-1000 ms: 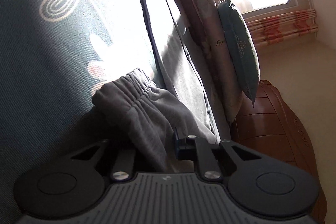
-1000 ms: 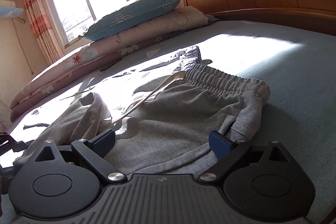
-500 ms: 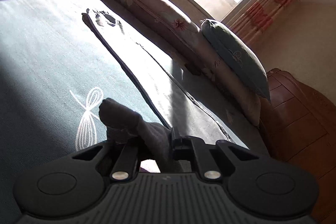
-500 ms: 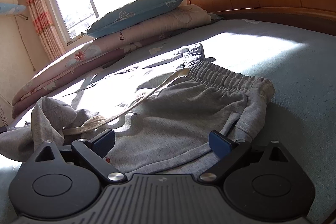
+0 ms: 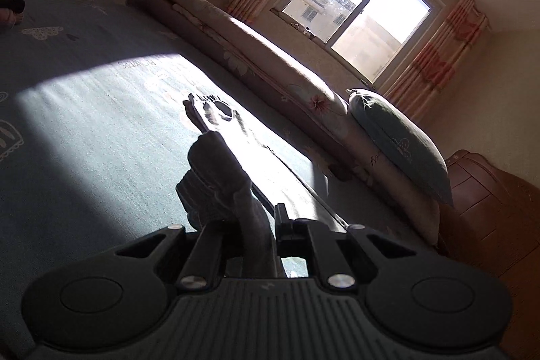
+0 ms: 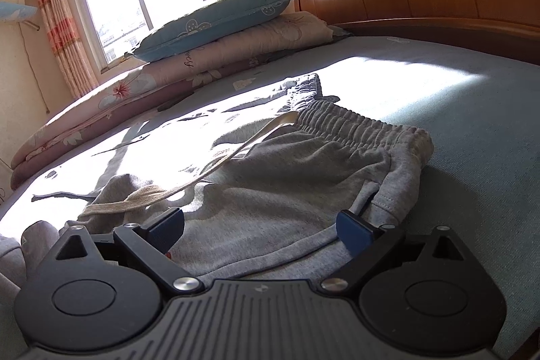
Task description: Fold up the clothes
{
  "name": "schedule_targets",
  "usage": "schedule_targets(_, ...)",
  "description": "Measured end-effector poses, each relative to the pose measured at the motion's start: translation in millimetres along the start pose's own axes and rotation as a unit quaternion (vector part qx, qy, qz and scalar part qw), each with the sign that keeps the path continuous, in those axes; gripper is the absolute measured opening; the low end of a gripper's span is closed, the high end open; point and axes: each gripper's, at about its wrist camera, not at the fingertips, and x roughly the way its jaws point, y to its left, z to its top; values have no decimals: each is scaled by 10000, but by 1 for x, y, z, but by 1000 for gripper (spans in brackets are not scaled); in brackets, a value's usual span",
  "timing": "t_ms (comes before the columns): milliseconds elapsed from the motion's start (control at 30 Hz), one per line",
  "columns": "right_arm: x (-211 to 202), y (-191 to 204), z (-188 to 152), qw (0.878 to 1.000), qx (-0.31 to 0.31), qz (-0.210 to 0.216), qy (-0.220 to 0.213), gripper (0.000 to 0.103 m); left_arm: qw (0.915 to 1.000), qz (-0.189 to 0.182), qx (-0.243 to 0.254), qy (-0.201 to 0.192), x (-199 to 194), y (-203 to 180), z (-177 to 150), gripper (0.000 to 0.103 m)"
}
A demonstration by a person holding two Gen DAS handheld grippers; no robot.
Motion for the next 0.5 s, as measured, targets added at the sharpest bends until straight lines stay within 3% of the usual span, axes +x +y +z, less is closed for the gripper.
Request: schedule_targets(500,-8,-20,4,9976,635,-69,-259,99,9980,301,-41,-556,-50,17,38,8)
